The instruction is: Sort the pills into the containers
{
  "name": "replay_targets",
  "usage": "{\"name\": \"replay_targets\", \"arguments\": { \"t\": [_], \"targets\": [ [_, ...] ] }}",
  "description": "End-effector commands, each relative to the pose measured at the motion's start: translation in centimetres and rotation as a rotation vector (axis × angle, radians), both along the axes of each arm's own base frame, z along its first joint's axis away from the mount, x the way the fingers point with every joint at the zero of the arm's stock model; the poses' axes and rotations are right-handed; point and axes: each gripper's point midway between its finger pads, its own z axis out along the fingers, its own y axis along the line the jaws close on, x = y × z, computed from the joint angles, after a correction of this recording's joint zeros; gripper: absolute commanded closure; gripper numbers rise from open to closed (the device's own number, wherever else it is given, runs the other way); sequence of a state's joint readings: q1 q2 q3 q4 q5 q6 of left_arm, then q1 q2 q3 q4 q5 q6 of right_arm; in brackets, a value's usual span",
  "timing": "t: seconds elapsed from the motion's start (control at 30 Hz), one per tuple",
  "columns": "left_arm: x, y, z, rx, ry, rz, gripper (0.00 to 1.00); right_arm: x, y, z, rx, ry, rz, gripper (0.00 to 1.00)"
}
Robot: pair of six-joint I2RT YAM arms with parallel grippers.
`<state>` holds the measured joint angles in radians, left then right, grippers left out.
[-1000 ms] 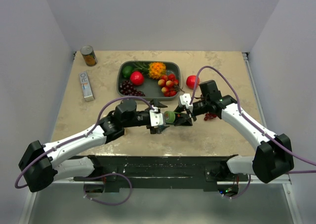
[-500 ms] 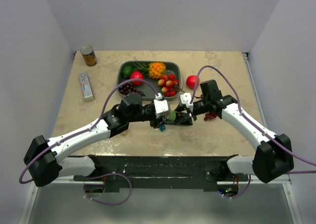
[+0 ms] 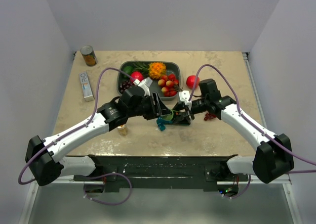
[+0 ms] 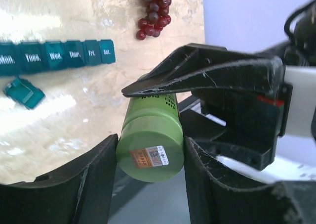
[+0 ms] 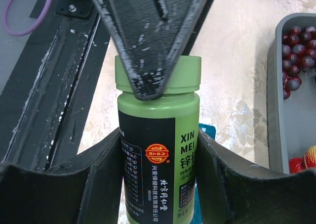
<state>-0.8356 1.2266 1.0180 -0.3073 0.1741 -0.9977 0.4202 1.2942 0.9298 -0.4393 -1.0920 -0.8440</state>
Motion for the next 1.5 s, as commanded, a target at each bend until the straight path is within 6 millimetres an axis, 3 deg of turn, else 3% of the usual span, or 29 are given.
{"name": "replay_targets", "arguments": {
  "t": [0.0,0.03,0.13,0.3,0.47,0.6,0.67,0.77,0.83,0.9,0.93,1.07,1.23,1.37,1.4,1.47],
  "targets": [
    [-1.0,-1.5,4.6,-0.224,0.236,0.107,1.0,1.9,-0.6,0.2,-0.021,-0.064,-0.078,1.0],
    [-1.2,-1.4,3.7,-0.222,0.277,0.114,1.0,1.9,-0.7,0.2,-0.022,-0.064,-0.081,1.0],
    [-1.6,-1.7,3.6,-0.291,0.349,0.13,1.0,2.0,-0.7,0.2,-0.022,-0.063,-0.083,1.0],
    [-1.0,-0.4,4.6,-0.341,0.331,0.168,1.0,2.0,-0.7,0.1,-0.023,-0.065,-0.084,1.0],
    [-0.8,1.3,5.9,-0.351,0.246,0.155,1.0,2.0,-0.7,0.2,-0.022,-0.067,-0.083,1.0],
    [-0.1,3.8,5.0,-0.292,0.144,0.152,1.0,1.8,-0.7,0.2,-0.02,-0.065,-0.073,1.0],
    [0.2,5.7,5.0,-0.237,-0.016,0.106,1.0,1.8,-0.9,0.4,-0.017,-0.065,-0.07,1.0],
    [2.4,10.9,3.0,-0.078,-0.233,0.125,1.0,1.9,-1.2,0.8,-0.011,-0.063,-0.075,1.0],
    [5.9,16.2,1.3,0.125,-0.358,0.218,1.0,2.0,-1.4,1.1,0.0,-0.058,-0.081,1.0],
    [7.7,20.6,-1.2,0.3,-0.318,0.311,1.0,2.1,-1.4,1.6,0.013,-0.055,-0.091,1.0],
    [9.0,22.7,-3.4,0.43,-0.297,0.346,1.0,2.2,-1.5,1.8,0.017,-0.059,-0.098,1.0],
    [11.1,23.9,-7.9,0.477,-0.175,0.391,1.0,2.5,-1.7,2.2,0.028,-0.066,-0.118,1.0],
    [12.7,28.5,-14.4,0.623,-0.008,0.497,1.0,2.9,-2.0,2.5,0.039,-0.07,-0.15,1.0],
    [13.0,29.6,-17.2,0.702,0.069,0.48,0.99,3.3,-2.1,2.3,0.031,-0.07,-0.168,1.0],
    [12.9,29.8,-17.7,0.713,0.079,0.478,0.96,3.3,-2.1,2.3,0.031,-0.069,-0.17,1.0],
    [12.8,30.4,-18.5,0.753,0.096,0.477,0.79,3.5,-2.2,2.4,0.031,-0.07,-0.179,1.0]
  ]
}}
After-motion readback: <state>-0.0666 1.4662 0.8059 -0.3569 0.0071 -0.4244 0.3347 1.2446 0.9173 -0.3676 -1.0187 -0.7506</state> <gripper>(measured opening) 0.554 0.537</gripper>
